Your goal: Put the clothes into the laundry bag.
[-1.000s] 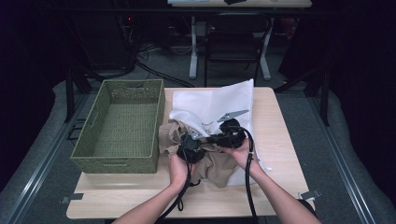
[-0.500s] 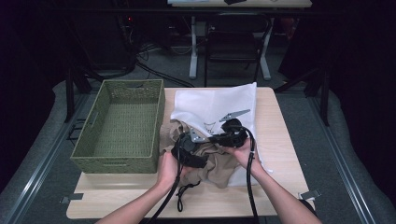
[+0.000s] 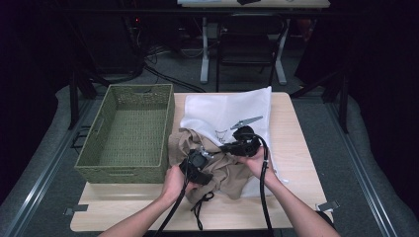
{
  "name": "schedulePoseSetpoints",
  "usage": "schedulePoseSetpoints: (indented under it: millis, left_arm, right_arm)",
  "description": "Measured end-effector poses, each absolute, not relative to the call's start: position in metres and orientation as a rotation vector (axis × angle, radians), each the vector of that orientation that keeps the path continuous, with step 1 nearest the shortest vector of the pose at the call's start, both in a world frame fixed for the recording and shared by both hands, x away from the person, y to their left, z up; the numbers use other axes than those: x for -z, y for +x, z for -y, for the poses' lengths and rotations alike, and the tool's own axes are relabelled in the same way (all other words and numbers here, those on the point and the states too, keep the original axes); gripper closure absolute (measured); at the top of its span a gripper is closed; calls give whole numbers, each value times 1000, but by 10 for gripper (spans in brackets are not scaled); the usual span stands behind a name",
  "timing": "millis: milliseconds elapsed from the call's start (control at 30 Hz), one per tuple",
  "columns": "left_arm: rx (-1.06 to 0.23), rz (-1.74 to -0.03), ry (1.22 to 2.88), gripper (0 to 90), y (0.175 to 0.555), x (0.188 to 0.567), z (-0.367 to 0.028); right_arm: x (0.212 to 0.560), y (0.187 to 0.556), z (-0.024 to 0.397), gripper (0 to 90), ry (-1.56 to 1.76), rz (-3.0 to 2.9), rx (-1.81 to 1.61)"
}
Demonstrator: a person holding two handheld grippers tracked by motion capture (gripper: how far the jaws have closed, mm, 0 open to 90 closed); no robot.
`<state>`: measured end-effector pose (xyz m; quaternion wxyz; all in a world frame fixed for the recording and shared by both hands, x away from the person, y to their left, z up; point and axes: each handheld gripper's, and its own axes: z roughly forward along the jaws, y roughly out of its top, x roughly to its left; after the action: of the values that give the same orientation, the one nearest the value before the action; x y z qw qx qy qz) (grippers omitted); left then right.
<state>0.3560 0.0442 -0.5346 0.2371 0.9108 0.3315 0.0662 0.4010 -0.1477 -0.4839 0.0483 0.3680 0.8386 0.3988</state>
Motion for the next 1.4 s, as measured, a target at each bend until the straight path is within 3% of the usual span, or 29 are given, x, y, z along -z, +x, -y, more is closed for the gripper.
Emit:
schedulePoseSetpoints:
  millis: [100, 167, 400, 567, 700, 867, 900, 933, 1067, 1233, 1333, 1400]
  left_arm:
    - [-182, -906, 2497, 784, 357, 537, -42]
    - [-171, -936, 2434, 827, 359, 536, -45]
    - [-190, -1027, 2192, 838, 358, 524, -41]
    - [-179, -1079, 2122, 834, 365, 528, -29]
    - [-180, -1078, 2155, 782, 371, 538, -20]
    - [-196, -1002, 2203, 596, 365, 521, -28]
    - [-193, -994, 2209, 596, 363, 517, -31]
    - [-235, -990, 2219, 495, 359, 510, -35]
    - [-272, -1000, 2231, 376, 354, 502, -44]
    - [-298, -1041, 2247, 337, 355, 508, -55]
    - [-262, -1066, 2250, 392, 359, 517, -58]
    - [-231, -1068, 2265, 477, 361, 524, -56]
  right_arm:
    - [483, 400, 147, 874, 1113, -2557, -1222]
    - [482, 399, 146, 875, 1111, -2545, -1234]
    - [472, 392, 143, 875, 1079, -2518, -1334]
    - [469, 391, 145, 875, 1089, -2508, -1360]
    - [477, 396, 148, 874, 1135, -2522, -1310]
    - [479, 398, 151, 873, 1144, -2522, -1280]
    - [479, 398, 151, 873, 1144, -2522, -1280]
    - [479, 398, 151, 872, 1137, -2523, -1276]
    - [480, 400, 152, 872, 1133, -2522, -1274]
    - [480, 400, 154, 872, 1154, -2522, -1270]
    - [480, 401, 153, 872, 1146, -2522, -1272]
    - [481, 401, 152, 873, 1154, -2526, -1268]
